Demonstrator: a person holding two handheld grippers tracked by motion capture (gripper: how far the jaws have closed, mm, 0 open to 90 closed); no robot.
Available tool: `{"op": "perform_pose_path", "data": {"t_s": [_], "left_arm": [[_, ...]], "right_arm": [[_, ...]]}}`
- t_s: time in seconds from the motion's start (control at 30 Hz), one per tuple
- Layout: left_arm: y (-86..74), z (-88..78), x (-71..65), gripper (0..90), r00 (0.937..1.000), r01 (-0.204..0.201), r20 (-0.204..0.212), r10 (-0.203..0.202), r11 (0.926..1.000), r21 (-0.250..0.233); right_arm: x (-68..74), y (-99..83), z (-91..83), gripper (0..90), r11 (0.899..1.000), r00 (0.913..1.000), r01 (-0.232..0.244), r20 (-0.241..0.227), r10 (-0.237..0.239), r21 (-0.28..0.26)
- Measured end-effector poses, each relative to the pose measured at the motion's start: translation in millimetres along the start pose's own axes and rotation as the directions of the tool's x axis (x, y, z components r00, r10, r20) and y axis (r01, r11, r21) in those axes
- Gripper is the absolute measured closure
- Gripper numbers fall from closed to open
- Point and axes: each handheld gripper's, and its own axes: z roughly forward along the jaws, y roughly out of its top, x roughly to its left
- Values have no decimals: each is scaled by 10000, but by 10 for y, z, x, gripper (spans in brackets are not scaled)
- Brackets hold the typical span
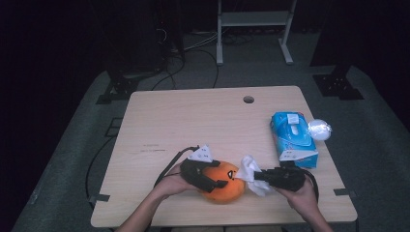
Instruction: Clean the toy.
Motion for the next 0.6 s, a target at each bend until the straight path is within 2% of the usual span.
{"op": "perform_pose_path", "data": {"t_s": [0.1,0.17,0.27,0.4,0.43,0.6], "left_arm": [[-19,21,-25,265,9999,-148,-87,148,9999,78],[-46,62,-42,317,9992,-387,-78,389,9989,261],[-74,101,-49,389,9991,-403,-126,407,9987,324],[-64,113,-93,495,9959,-699,-544,723,9965,464],[-60,116,-108,522,9929,-920,-715,949,9948,439],[-42,104,-144,595,9908,-921,-987,925,9957,90]], "right_arm": [[-60,-52,-143,837,9998,9976,134,675,-144,146],[-99,-90,-218,829,9997,9948,151,1008,-172,212],[-171,-178,-361,817,9995,9890,26,1479,-72,309],[-260,-291,-535,808,9993,9782,-149,2075,74,343],[-277,-311,-568,808,9993,9760,-176,2174,99,336],[-359,-400,-722,799,9985,9639,-483,2634,397,260]]}}
